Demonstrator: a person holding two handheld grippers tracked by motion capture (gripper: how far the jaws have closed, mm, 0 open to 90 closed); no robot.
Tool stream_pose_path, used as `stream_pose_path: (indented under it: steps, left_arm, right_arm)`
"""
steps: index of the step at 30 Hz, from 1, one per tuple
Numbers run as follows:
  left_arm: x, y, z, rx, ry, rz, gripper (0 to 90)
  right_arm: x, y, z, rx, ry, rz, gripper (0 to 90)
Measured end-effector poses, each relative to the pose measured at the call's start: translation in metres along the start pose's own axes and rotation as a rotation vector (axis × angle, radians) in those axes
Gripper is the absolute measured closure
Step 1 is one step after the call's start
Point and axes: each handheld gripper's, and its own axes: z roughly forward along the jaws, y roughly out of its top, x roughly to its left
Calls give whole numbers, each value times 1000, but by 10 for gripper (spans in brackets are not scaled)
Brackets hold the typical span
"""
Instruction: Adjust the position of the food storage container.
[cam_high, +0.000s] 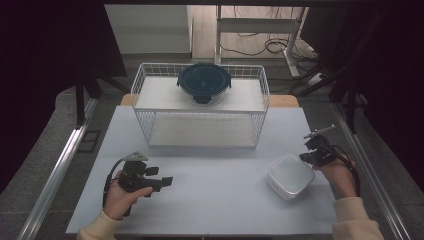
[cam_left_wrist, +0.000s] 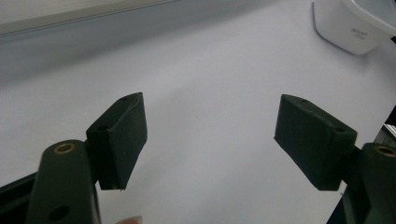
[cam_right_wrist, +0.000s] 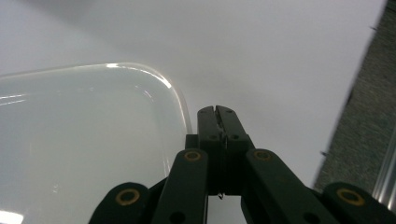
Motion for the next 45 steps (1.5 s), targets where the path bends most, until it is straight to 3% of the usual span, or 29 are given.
stream_pose_path:
  steps: [11, 19, 24, 26, 27, 30, 35, 39, 45]
  left_arm:
    - [0, -1, 2, 7, 0, 1, 250]
    - [-1, -1, 3, 10, 0, 0, 250]
    - [0, -1, 3, 7, 0, -1, 250]
    - [0, -1, 2, 8, 1, 1, 250]
    - [1, -1, 2, 9, 0, 0, 250]
    - [0, -2, 3, 10, -1, -1, 250]
    - [-1, -1, 3, 7, -18, -4, 249]
    - [-1, -1, 1, 2, -14, -4, 249]
    - [0, 0, 2, 3, -11, -1, 249]
  right_arm:
    - [42, 5, 2, -14, 65, -103, 894]
    - [55, 4, 0, -20, 75, -130, 894]
    - [54, 3, -1, -21, 67, -126, 892]
    - [50, 1, -3, -35, 53, -109, 892]
    - [43, -4, -9, -57, 44, -68, 892]
    - [38, -9, -15, -68, 31, -44, 892]
    - [25, -37, -38, -90, -20, 54, 892]
    - [25, -60, -46, -92, -35, 95, 892]
    - [31, -89, -42, -55, -26, 116, 891]
